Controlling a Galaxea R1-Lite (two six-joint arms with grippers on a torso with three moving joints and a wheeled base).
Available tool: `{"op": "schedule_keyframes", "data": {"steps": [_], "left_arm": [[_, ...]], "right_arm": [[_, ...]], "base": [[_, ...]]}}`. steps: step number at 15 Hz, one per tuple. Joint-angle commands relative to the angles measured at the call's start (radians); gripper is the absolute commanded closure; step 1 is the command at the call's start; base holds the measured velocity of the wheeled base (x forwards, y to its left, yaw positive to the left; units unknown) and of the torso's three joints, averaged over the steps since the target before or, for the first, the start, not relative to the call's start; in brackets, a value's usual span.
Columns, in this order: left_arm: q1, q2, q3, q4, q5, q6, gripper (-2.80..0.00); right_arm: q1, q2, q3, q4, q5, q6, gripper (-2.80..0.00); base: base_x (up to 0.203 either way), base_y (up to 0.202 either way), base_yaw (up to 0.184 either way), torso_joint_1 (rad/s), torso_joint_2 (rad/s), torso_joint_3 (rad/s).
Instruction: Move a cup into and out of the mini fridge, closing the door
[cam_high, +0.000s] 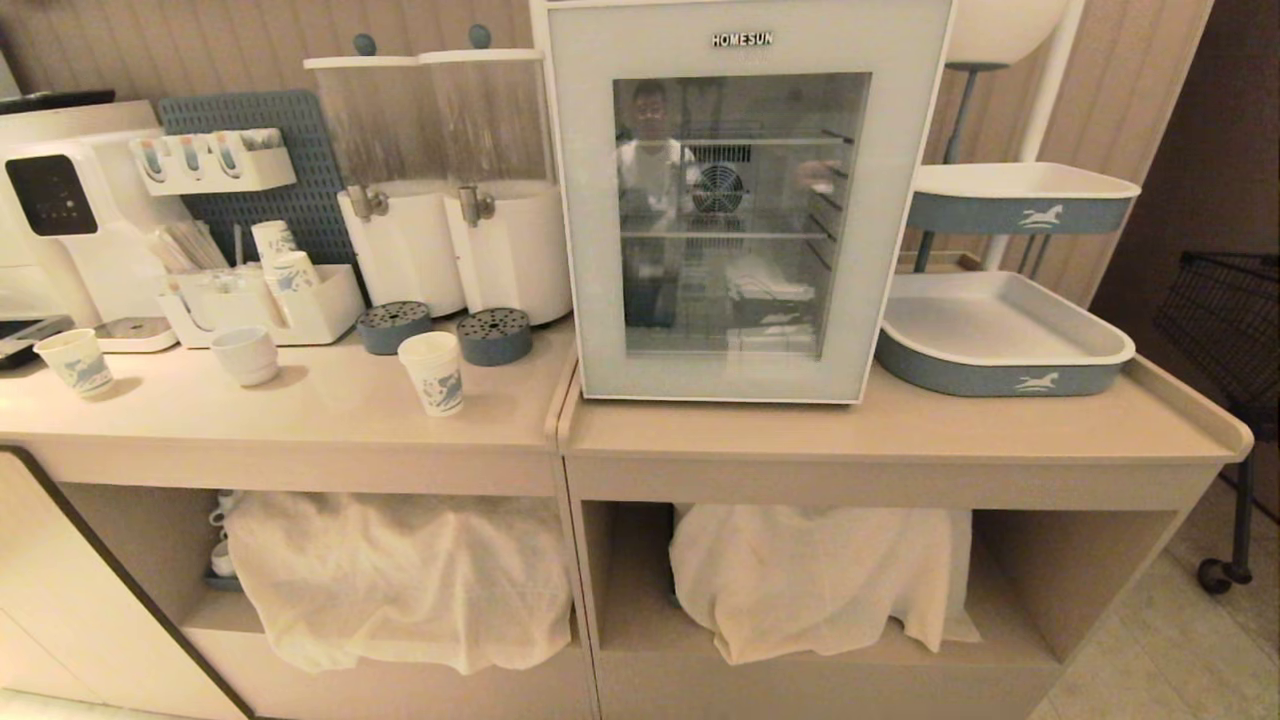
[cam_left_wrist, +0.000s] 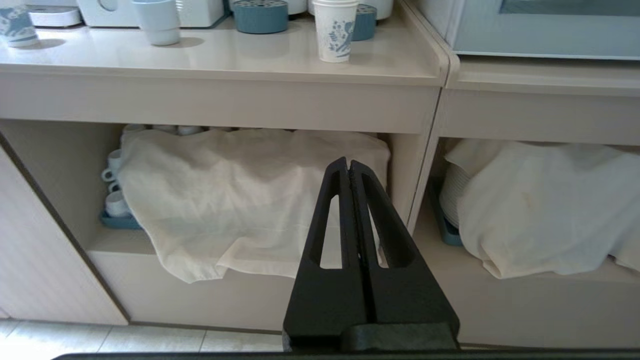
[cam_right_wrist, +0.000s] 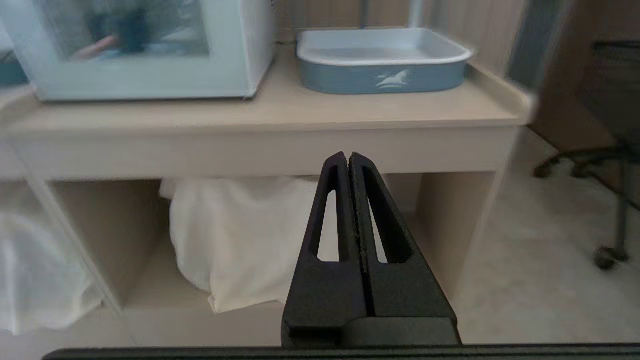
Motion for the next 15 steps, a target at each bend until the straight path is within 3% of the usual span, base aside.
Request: {"op": "schedule_keyframes", "data": {"steps": [1, 8, 15], "left_arm": [[0.0, 0.0, 0.018, -0.001, 0.001, 0.0, 0.0], [0.0, 0.0, 0.018, -0.002, -0.001, 0.009, 0.0], [0.0, 0.0, 0.018, -0.002, -0.002, 0.007, 0.0]], "right_arm": [[0.001, 0.0, 0.01, 0.122, 0.049, 0.011, 0.0], [0.001, -0.001, 0.012, 0.119, 0.051, 0.011, 0.0], [0.001, -0.001, 0.012, 0.119, 0.051, 0.011, 0.0]], "base": [[0.0, 0.0, 0.0, 0.0, 0.0, 0.0], [0.0, 0.014, -0.001, 0.0, 0.0, 0.001], [0.0, 0.188, 0.0, 0.002, 0.0, 0.003]]}}
